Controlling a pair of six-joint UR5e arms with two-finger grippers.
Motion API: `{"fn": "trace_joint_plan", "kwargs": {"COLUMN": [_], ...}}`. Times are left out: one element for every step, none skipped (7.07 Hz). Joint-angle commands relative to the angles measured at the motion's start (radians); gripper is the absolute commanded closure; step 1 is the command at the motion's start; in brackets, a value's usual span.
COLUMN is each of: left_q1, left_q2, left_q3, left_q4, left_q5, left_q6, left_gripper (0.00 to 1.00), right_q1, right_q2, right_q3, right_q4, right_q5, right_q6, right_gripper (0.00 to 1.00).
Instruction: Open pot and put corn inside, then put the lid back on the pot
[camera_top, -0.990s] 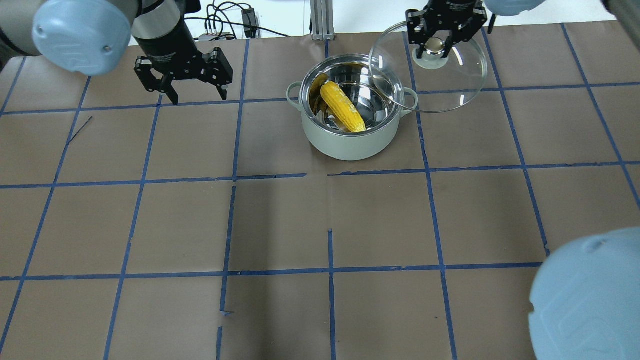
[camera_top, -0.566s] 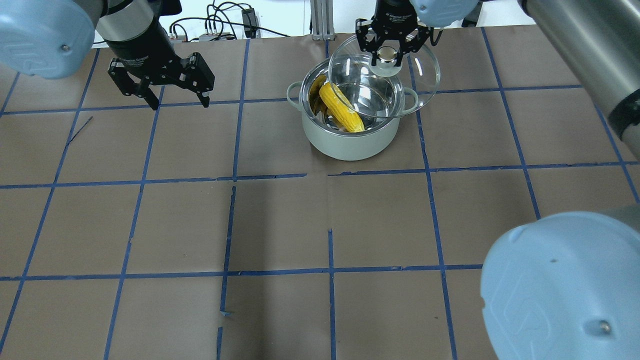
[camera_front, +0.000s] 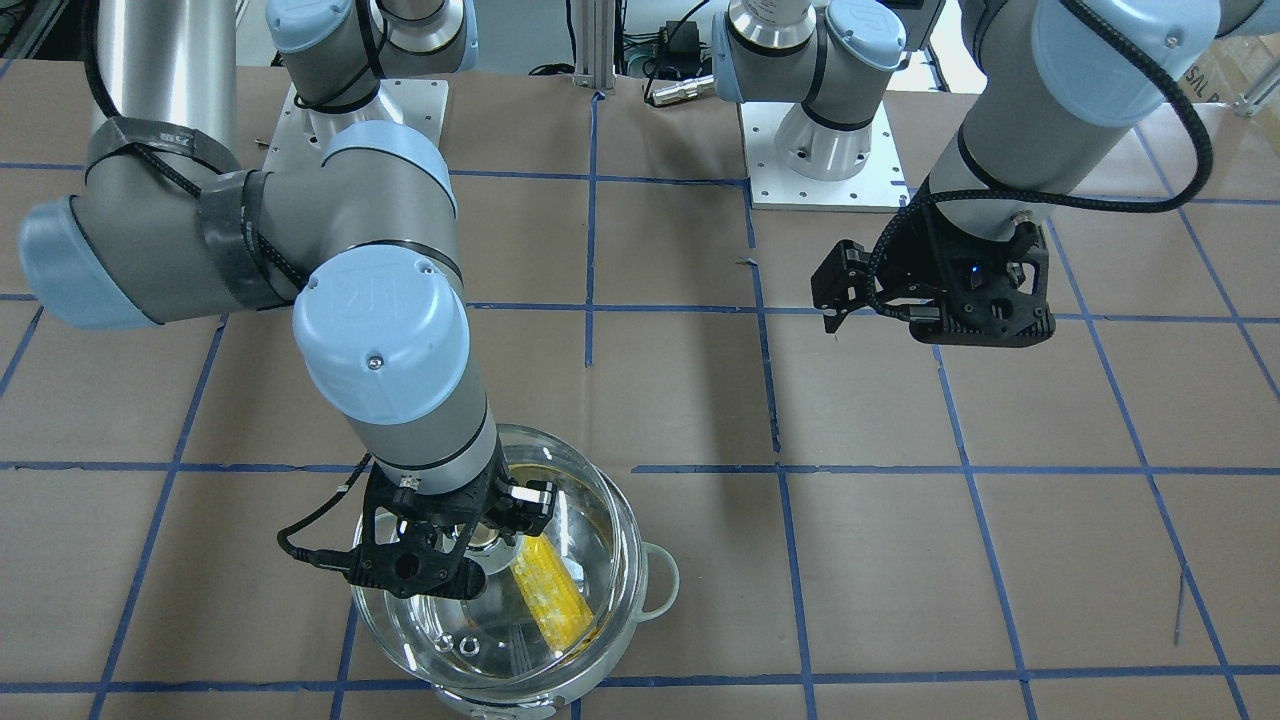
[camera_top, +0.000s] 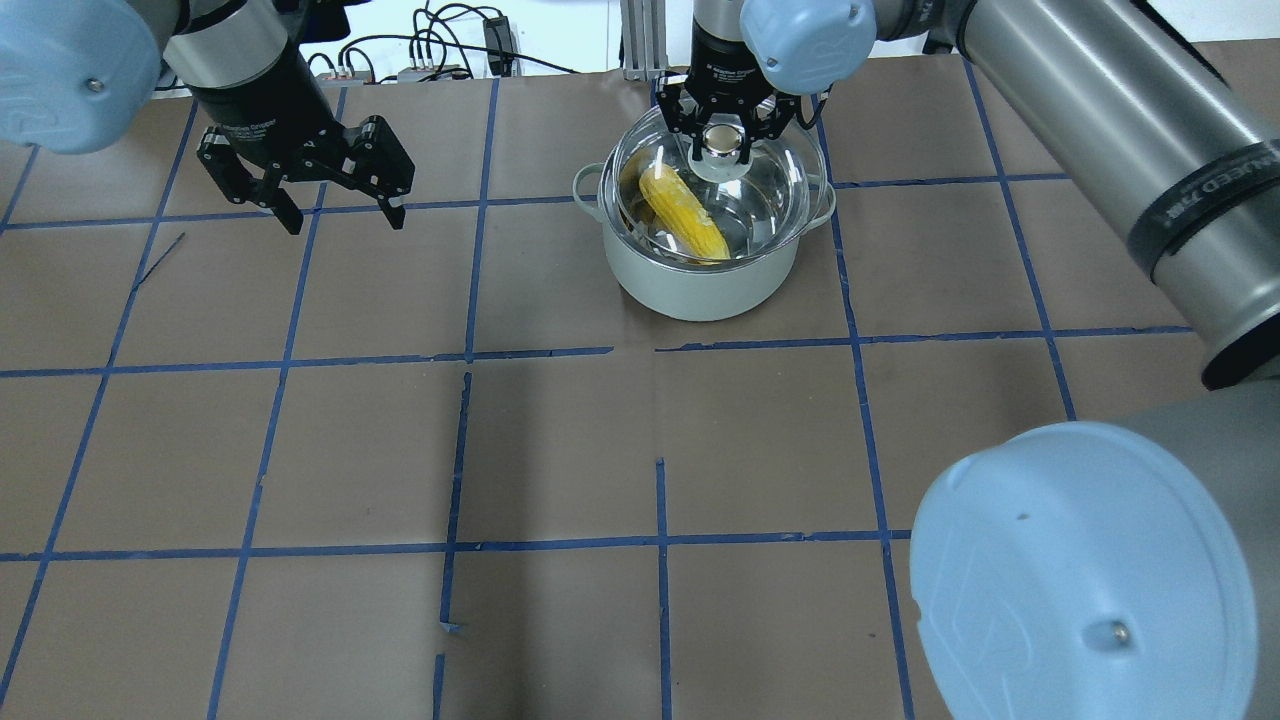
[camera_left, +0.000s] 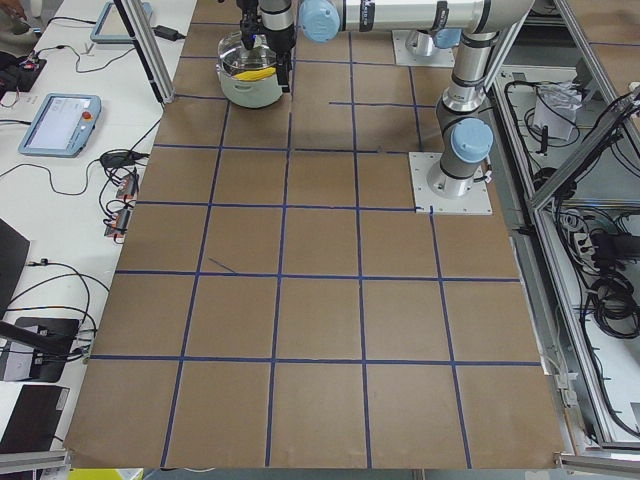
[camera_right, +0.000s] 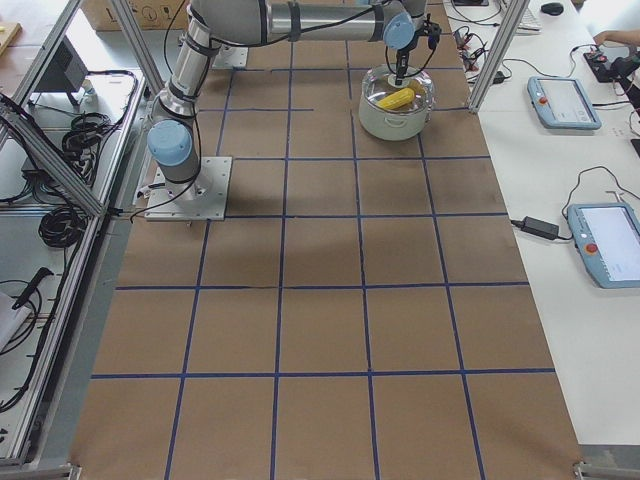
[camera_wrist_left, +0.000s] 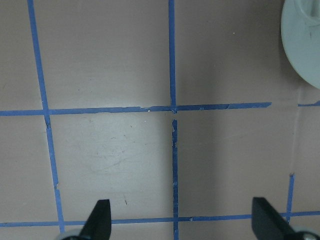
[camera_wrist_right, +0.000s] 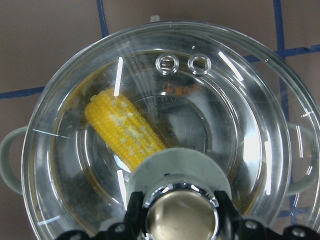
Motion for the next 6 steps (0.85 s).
{"fn": "trace_joint_plan", "kwargs": {"left_q1": [-0.004,0.002,0.002,0.002,0.002,0.000], "left_q2": [0.005,0.006,0.006,0.006,0.006,0.005], "left_q3": [0.024,0.032,0.038,0.038,0.038,0.037], "left_q4": [-0.055,-0.100,-0.104,-0.104,-0.104,-0.103], "left_q5": [0.003,0.006,0.003,0.003,0.002,-0.002], "left_q6": [0.000,0.000,0.000,0.000,0.000,0.000], "left_gripper": [0.00,0.00,0.00,0.00,0.00,0.00], "right_q1": [0.004,0.005,0.005,0.007,0.007,0.008], "right_q2": [0.013,0.012,0.014,0.014,0.020,0.018], "right_q3": [-0.004,0.001,0.004,0.004,0.001,0.001], "right_q4": [-0.025,-0.025,-0.025,-0.025,-0.025,-0.025], "right_q5": [0.001,-0.002,0.001,0.006,0.007,0.009], "right_q6": [0.002,0.006,0.005,0.009,0.011,0.011], "right_gripper": [0.80,0.80,0.80,0.80,0.80,0.80]}}
